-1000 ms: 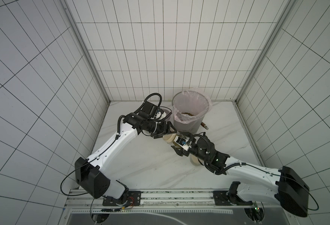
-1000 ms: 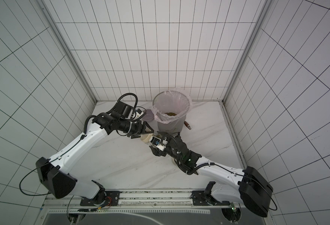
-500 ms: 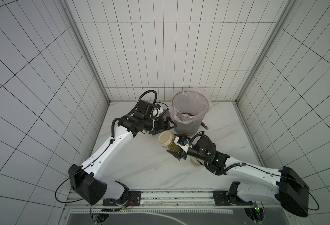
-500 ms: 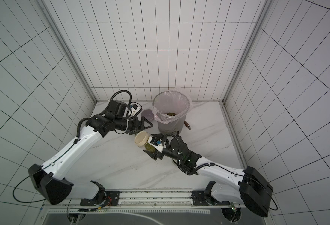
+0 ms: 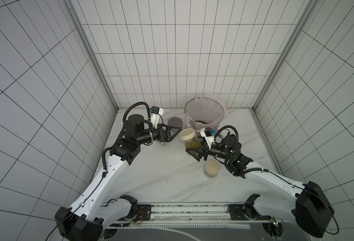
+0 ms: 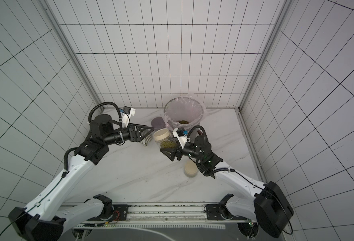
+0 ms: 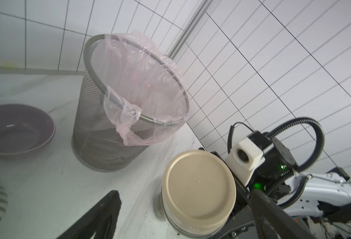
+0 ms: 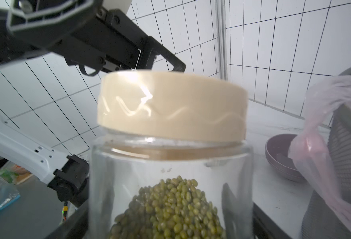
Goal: Empty moldy mung beans from jars
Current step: Unscrew the lid from the jar.
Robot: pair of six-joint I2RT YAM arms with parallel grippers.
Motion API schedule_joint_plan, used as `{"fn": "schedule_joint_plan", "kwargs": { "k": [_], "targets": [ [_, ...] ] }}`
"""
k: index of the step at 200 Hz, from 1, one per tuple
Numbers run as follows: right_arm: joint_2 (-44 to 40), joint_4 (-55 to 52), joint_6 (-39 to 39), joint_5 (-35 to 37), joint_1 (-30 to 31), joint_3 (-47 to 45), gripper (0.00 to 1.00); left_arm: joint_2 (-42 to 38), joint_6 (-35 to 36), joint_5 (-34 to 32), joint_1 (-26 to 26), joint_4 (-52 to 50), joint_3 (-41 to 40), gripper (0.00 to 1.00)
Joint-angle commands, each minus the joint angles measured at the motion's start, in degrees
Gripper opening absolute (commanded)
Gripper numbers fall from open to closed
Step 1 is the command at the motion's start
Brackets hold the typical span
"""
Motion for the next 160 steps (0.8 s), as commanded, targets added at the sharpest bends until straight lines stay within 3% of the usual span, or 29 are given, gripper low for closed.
{"fn": "schedule_joint_plan", "kwargs": {
  "k": [1, 72, 160],
  "targets": [
    [-1.1, 7.6, 9.6, -9.5, -1.1, 7.5, 0.57, -1.4, 8.9, 6.7, 0.2, 7.1, -1.5, 0.98],
    [-1.0, 4.4, 12.0, -13.4, -1.2, 11.9, 0.57, 1.3, 1.9, 20.8, 0.5, 22.7, -4.2, 0.98],
    [1.1, 5.4, 12.9, -15.5, -0.9, 14.0, 0.57, 5.5, -6.5, 25.5, -2.1, 33.1, -4.7, 0.98]
  ]
}}
